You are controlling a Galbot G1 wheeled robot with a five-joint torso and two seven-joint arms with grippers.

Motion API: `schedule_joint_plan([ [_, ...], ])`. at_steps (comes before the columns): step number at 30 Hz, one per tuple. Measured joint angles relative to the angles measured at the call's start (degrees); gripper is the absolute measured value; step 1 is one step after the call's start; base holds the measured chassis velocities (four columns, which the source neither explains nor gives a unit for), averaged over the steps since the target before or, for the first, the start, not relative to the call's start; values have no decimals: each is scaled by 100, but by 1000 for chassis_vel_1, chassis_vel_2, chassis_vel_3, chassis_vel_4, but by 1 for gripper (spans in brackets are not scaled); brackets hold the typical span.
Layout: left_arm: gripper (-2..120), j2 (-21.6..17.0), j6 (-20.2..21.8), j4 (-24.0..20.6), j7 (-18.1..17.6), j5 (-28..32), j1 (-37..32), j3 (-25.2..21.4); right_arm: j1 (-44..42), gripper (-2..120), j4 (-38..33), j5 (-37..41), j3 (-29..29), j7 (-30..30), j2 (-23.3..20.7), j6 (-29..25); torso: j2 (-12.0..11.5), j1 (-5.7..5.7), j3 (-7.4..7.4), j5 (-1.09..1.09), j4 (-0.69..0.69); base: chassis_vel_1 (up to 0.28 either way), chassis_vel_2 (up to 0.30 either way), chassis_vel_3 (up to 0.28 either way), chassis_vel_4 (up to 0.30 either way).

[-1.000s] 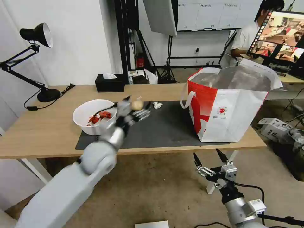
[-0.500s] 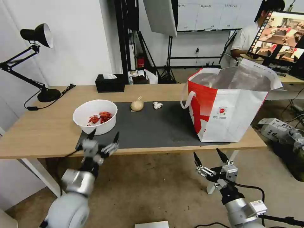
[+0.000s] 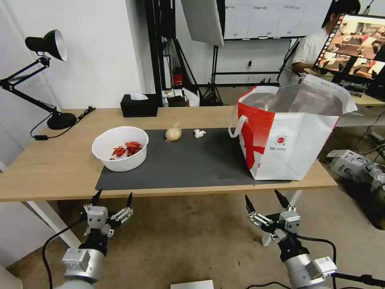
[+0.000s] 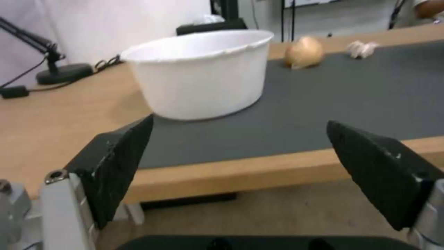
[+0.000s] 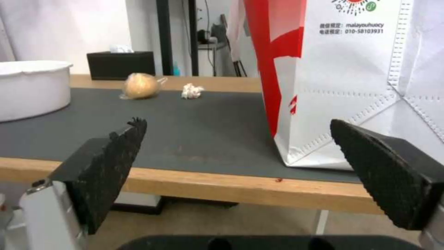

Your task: Pick up the trash from the table and place it into the takeout bag.

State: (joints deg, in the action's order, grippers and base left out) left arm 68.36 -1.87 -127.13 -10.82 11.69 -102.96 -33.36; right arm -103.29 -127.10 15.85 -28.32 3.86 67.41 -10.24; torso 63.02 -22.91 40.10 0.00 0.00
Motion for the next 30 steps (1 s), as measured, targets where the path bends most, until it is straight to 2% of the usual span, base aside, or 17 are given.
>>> schedule_joint_plan([
  [12, 100, 105, 269, -183, -27, -25, -85, 25, -72, 100, -49, -111, 12, -2, 80, 8, 0, 0, 0, 0, 0, 0, 0, 0, 0],
  [25, 100, 105, 262, -175, -26, -9, -38, 66, -137, 100, -73, -169, -3, -12, 152, 8, 0, 0, 0, 0, 0, 0, 0, 0, 0],
  [30, 100, 34, 119, -126, -21, -12, -16, 74, -125, 100, -72, -190, 54, -15, 161, 8, 0, 0, 0, 0, 0, 0, 0, 0, 0],
])
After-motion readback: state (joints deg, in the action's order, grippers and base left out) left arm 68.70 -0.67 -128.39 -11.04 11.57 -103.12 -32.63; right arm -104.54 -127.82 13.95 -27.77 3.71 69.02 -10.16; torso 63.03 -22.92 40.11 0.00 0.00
